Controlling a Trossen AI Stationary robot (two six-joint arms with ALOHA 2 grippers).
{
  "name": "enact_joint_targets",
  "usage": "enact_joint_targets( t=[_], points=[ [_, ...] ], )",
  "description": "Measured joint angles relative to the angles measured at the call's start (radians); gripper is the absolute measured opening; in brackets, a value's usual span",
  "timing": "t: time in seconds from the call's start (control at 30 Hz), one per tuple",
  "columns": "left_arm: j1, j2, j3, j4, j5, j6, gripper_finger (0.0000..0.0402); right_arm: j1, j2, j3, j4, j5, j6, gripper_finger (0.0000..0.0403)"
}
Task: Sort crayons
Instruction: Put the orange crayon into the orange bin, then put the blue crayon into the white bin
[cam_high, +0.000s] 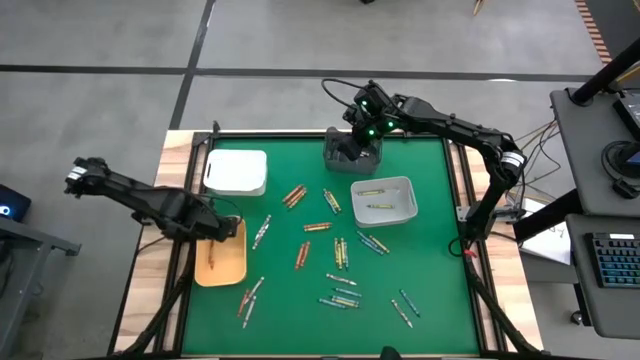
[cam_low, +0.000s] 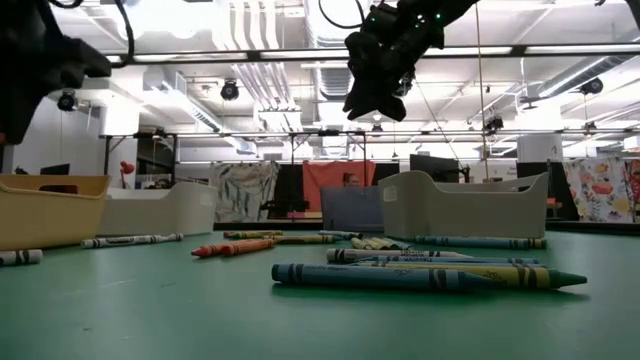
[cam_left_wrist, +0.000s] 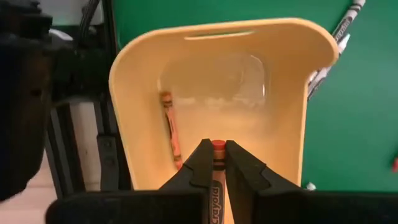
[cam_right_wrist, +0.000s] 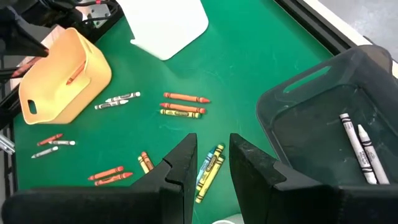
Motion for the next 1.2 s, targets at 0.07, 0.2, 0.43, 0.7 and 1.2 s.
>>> enact_joint_targets(
  t=[0.07, 0.2, 0.43, 0.7, 1.2],
  points=[
    [0.0, -0.001, -0.01, 0.001, -0.018, 0.005, 0.0008, 0.0, 0.0, 0.0, 0.0, 0.0, 0.0, 0.0082],
    [0.001, -0.001, -0.015, 0.005, -0.02, 0.006, 0.0012, 0.0, 0.0, 0.0, 0.0, 0.0, 0.013, 0.0082],
    [0.002, 0.0, 0.008, 0.007, -0.068, 0.024, 0.0036, 0.007, -0.026, 0.0, 0.0, -0.001, 0.029, 0.0082],
    [0.004, -0.001, 0.014, 0.007, -0.075, -0.023, 0.0054, 0.013, -0.058, 0.0, -0.009, -0.003, 0.023, 0.0082],
    [0.135, 0.001, 0.301, 0.15, -0.5, 0.425, 0.0039, 0.126, -0.105, 0.0, -0.253, -0.197, 0.256, 0.0082]
  ],
)
